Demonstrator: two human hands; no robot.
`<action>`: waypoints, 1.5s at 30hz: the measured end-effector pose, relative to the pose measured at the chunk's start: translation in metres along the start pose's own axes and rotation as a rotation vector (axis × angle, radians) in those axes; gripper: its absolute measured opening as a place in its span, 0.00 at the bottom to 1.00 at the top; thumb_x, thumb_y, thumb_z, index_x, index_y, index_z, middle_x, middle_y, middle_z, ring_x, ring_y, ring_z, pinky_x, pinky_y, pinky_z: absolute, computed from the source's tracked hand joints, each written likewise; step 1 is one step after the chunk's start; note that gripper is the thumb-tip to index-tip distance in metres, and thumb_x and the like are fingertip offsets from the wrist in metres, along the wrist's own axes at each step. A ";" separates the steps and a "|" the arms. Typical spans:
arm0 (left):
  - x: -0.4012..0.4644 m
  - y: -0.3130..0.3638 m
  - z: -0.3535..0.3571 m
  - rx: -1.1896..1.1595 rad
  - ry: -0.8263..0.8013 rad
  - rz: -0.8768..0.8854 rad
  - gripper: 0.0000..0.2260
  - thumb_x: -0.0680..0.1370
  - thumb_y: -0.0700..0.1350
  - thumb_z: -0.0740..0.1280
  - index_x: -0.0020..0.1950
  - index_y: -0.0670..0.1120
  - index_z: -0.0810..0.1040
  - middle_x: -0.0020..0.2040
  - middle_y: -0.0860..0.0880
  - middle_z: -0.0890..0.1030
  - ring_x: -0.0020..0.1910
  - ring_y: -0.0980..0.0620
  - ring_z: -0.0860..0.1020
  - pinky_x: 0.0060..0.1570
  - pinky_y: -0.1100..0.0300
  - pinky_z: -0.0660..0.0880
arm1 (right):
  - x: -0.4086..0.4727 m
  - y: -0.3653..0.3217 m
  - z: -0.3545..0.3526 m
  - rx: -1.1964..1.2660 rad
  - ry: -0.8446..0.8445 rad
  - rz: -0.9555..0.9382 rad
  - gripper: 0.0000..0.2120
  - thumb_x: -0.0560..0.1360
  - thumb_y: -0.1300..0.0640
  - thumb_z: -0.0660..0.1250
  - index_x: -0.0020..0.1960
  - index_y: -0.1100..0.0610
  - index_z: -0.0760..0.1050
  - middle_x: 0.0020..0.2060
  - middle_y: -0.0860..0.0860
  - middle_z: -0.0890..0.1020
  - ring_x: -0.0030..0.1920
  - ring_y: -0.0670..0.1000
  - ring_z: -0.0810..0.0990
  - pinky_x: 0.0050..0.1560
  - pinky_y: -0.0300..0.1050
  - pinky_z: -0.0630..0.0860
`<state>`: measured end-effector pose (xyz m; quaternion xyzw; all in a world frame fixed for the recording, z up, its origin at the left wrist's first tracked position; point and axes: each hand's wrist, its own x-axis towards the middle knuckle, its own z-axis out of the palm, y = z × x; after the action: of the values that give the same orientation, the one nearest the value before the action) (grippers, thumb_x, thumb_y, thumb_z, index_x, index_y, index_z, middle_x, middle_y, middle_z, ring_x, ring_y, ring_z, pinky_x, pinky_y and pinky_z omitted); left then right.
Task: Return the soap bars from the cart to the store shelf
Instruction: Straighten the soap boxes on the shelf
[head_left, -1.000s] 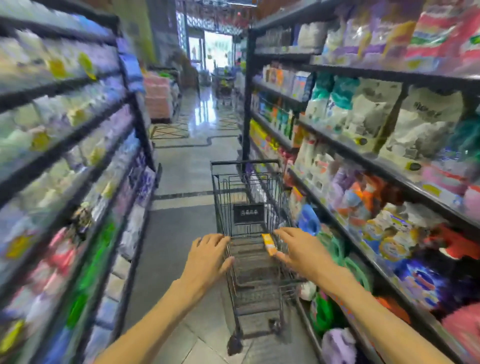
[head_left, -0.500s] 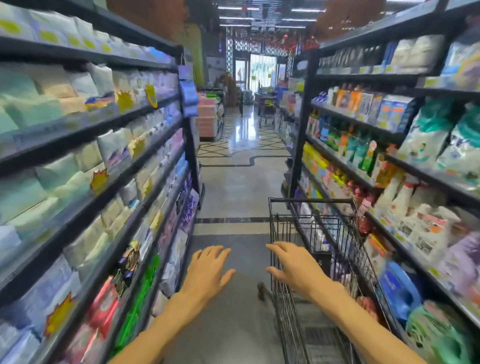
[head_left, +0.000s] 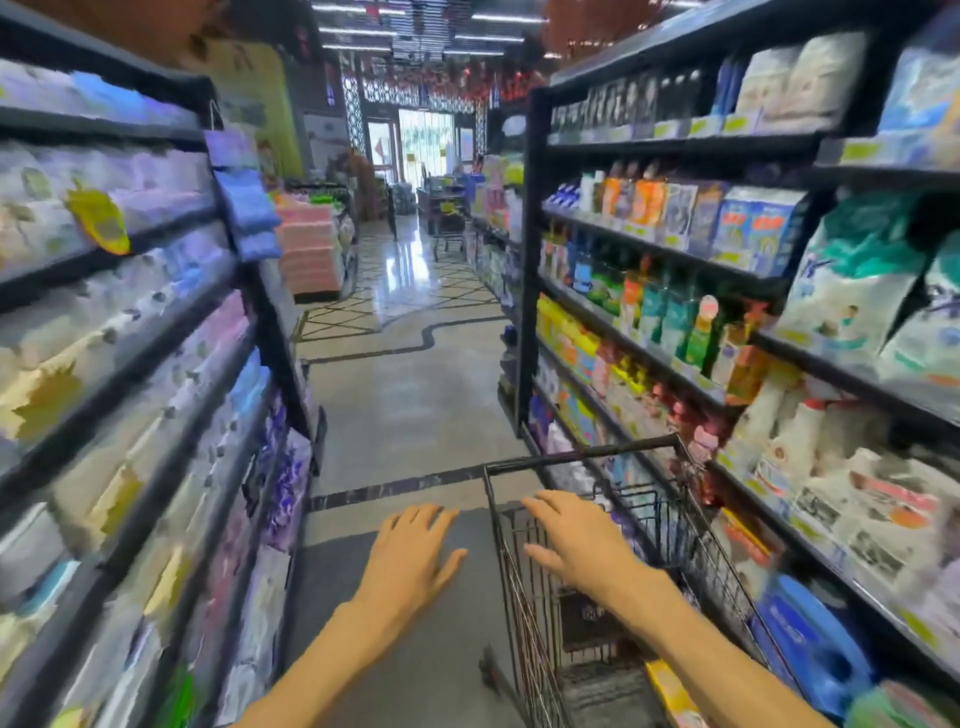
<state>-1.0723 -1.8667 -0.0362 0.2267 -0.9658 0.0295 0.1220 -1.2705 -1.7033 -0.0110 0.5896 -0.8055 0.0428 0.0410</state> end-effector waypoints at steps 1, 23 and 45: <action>0.022 0.002 0.004 -0.011 0.004 0.035 0.24 0.77 0.62 0.56 0.64 0.50 0.78 0.58 0.51 0.82 0.55 0.48 0.81 0.53 0.51 0.79 | 0.007 0.013 0.000 -0.002 -0.002 0.032 0.30 0.78 0.41 0.62 0.76 0.53 0.62 0.70 0.53 0.71 0.69 0.56 0.70 0.66 0.52 0.71; 0.328 0.281 0.211 -0.182 -0.361 1.152 0.21 0.76 0.55 0.64 0.66 0.47 0.75 0.60 0.45 0.79 0.57 0.41 0.78 0.52 0.47 0.77 | -0.128 0.241 0.072 0.174 -0.074 1.267 0.29 0.74 0.42 0.66 0.69 0.57 0.71 0.61 0.58 0.78 0.60 0.62 0.77 0.57 0.55 0.75; 0.241 0.364 0.623 0.323 -0.737 1.249 0.29 0.79 0.37 0.61 0.79 0.43 0.56 0.78 0.43 0.61 0.76 0.43 0.60 0.75 0.45 0.54 | -0.183 0.210 0.482 0.507 -0.318 1.447 0.26 0.78 0.46 0.65 0.73 0.51 0.64 0.64 0.50 0.73 0.65 0.53 0.73 0.62 0.49 0.74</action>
<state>-1.5821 -1.7148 -0.5801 -0.3544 -0.8768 0.1570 -0.2845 -1.4234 -1.5231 -0.5158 -0.0914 -0.9514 0.1565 -0.2488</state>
